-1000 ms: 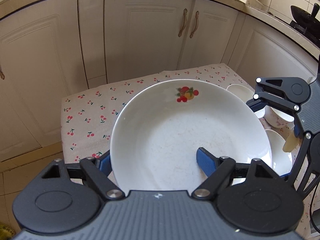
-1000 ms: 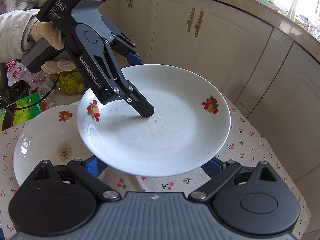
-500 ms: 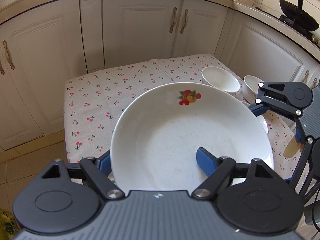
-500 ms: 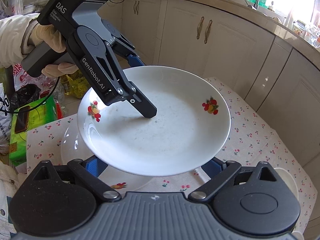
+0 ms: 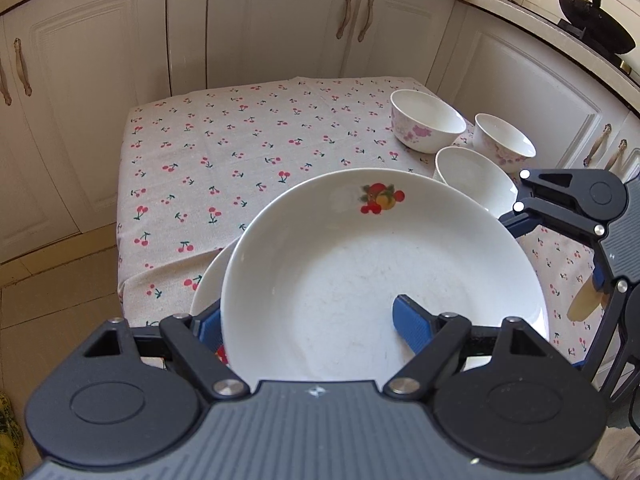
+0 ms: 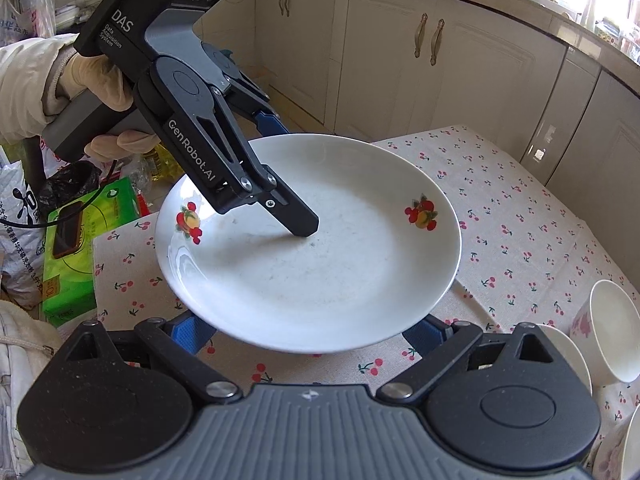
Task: Organize plates and bowls
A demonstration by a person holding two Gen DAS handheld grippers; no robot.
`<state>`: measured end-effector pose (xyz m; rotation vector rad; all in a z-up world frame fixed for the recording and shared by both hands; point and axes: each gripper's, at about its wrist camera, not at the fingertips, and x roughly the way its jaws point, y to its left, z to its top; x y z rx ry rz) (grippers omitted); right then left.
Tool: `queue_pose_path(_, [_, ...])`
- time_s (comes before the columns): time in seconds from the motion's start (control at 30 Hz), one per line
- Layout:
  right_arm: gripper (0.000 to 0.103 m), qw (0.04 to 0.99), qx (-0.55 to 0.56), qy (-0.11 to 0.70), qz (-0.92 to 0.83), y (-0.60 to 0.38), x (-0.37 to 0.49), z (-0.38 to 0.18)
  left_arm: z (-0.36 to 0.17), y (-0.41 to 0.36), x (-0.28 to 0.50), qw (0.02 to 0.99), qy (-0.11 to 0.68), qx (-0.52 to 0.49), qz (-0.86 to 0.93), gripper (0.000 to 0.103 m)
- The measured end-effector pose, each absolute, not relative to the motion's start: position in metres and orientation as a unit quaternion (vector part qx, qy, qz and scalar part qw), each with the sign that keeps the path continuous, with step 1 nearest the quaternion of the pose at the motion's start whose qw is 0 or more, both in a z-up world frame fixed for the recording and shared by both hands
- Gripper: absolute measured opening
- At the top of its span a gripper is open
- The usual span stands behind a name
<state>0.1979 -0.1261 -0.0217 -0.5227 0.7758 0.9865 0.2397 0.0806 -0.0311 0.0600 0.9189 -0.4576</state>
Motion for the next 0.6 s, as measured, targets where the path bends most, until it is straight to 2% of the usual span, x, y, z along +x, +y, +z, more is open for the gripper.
queue_pose_path(0.6, [0.100, 0.772, -0.248, 0.385, 0.442, -0.122, 0.196, -0.034, -0.049, 0.079, 0.245, 0.858, 0.462, 0.030, -0.223, 0.084])
